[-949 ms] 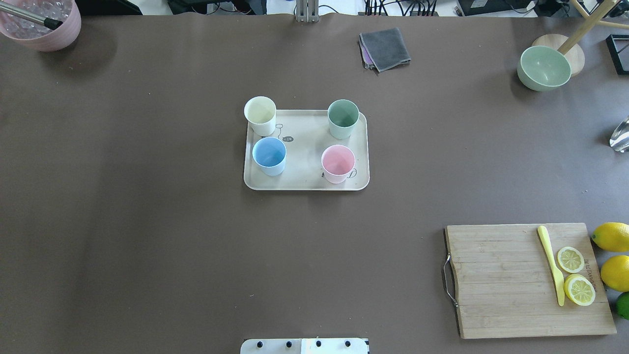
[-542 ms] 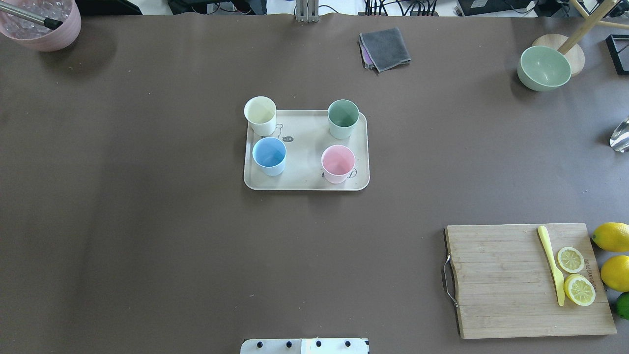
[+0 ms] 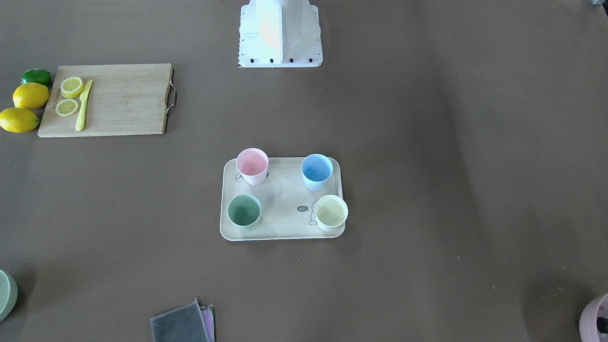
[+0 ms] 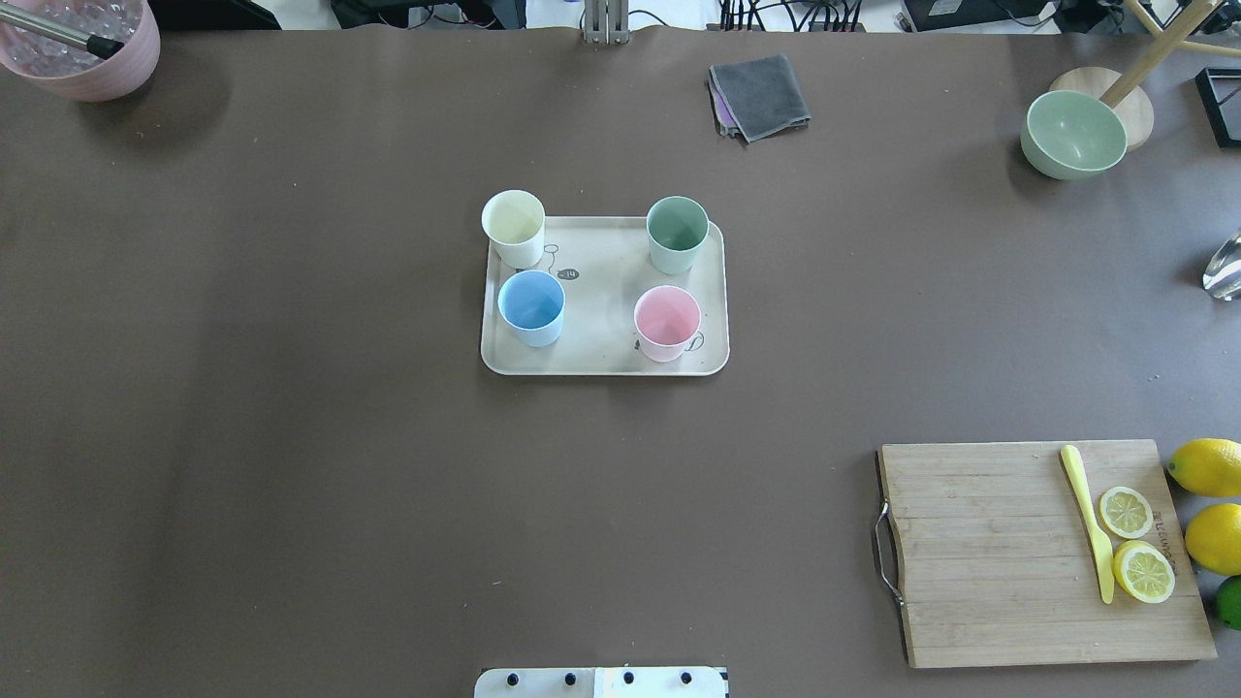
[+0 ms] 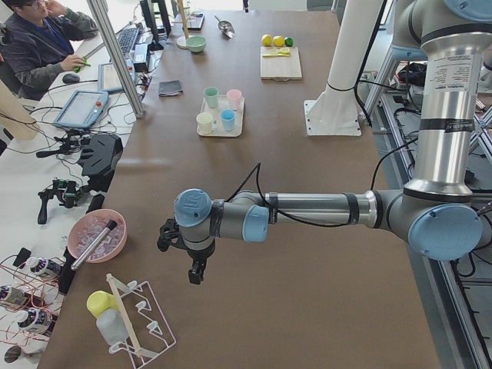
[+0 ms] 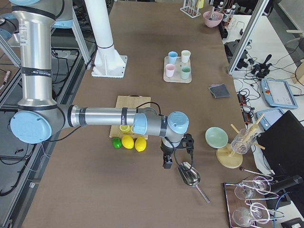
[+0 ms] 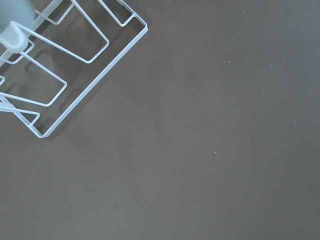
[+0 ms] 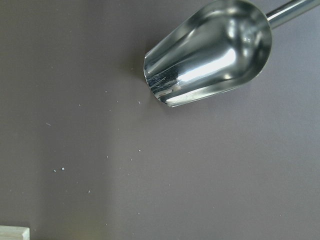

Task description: Place all cups on tray

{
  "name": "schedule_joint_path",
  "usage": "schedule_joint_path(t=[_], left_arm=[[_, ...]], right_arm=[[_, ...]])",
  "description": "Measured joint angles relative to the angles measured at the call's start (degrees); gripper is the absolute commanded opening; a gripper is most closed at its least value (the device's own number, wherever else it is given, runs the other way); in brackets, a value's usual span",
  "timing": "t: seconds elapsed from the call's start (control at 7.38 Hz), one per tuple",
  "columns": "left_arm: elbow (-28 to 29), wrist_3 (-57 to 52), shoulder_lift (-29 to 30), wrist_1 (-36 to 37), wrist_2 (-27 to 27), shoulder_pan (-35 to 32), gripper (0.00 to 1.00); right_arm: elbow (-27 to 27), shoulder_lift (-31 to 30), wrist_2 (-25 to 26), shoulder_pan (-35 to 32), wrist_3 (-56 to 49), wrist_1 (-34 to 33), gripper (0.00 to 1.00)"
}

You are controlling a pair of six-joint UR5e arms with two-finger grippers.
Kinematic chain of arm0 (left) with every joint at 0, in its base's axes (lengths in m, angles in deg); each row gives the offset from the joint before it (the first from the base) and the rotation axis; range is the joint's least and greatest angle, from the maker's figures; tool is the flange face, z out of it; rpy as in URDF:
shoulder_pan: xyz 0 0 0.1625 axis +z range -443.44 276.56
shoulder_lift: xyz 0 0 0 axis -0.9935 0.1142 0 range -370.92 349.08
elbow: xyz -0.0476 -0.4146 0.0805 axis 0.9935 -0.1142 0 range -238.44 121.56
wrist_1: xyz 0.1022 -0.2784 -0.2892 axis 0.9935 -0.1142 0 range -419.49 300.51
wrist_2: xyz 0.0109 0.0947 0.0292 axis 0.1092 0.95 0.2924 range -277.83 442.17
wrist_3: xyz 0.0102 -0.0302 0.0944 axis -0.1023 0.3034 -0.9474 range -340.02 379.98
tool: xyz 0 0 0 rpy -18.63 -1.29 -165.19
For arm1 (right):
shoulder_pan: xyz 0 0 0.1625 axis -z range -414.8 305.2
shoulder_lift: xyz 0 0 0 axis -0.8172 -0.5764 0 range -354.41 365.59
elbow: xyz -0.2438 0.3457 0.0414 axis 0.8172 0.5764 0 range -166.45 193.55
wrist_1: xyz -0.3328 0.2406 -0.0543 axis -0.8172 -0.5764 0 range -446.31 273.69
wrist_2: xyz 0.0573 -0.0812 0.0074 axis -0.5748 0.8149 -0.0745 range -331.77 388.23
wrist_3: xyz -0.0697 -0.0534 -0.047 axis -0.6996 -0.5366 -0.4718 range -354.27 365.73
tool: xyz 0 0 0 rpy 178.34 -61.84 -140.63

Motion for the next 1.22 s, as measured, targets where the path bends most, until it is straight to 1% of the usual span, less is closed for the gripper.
schedule_joint_path(t=[0.54, 1.22], left_arm=[[-0.12, -0.07, 0.0, -0.01, -0.09, 0.02, 0.98], [-0.18, -0.07, 0.08, -0.01, -0.21, 0.09, 0.98]], right_arm=[[-0.06, 0.06, 0.2, 1.88, -0.23, 0.07, 1.0], [-0.34, 0.12, 0.07, 2.22, -0.18, 0.09, 1.0]])
